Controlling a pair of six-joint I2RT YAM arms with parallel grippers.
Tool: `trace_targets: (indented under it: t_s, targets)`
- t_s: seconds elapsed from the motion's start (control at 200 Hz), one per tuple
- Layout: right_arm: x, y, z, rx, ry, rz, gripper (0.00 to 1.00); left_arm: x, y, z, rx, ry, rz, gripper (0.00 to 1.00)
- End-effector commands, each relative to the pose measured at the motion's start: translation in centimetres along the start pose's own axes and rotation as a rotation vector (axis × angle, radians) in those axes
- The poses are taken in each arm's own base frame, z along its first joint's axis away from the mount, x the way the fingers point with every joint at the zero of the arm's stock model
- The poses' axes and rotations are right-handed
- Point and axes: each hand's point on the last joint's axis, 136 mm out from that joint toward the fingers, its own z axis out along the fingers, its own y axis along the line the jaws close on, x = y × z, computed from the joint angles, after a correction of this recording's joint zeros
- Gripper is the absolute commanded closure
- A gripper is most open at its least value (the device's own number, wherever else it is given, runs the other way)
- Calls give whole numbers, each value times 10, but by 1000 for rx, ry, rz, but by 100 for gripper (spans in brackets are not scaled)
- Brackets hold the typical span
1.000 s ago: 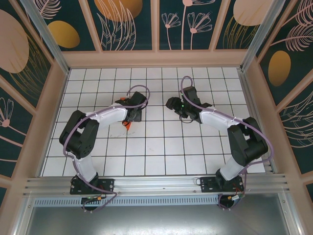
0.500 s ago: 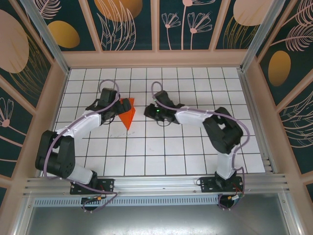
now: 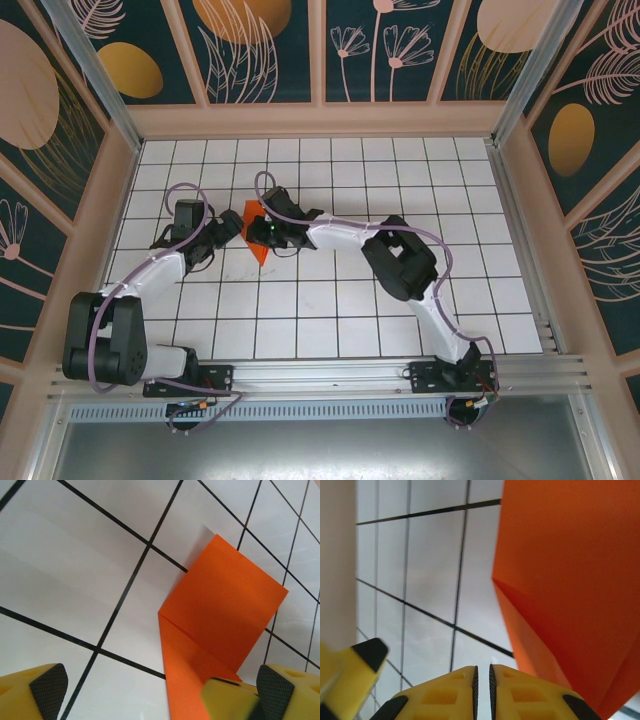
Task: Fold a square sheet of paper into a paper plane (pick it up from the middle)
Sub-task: Move the paper to the center of the table.
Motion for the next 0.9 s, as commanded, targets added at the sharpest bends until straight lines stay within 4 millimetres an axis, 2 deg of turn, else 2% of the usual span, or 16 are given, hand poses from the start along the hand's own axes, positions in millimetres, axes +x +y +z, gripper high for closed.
trace_targets:
  t_s: [0.0, 0.165, 0.29, 0.45, 0.55, 0.615, 0.681, 0.786, 0.896]
  targets:
    - [7, -28, 8, 114, 53, 11, 82, -3, -8, -3, 49, -11, -14, 2]
    - [13, -61, 7, 216, 108, -24, 81, -2, -10, -1, 60, -1, -10, 1]
    - [25, -87, -5, 281, 186, -151, 81, -1, -13, 1, 76, 9, -13, 1]
    - [49, -130, -41, 341, 311, -366, 80, 4, -20, 2, 116, 40, 0, 2]
    - [67, -147, -68, 343, 372, -510, 79, 9, -27, 4, 158, 67, 6, 2]
    - [72, -147, -83, 331, 384, -583, 80, 12, -30, 5, 187, 81, 8, 1]
    - [68, -138, -92, 314, 351, -622, 80, 15, -35, 6, 215, 98, 4, 1]
    - [43, -107, -105, 277, 225, -590, 77, 21, -42, 7, 265, 130, 4, 2]
    - [16, -75, -124, 225, 61, -439, 68, 25, -46, 4, 302, 145, 6, 1]
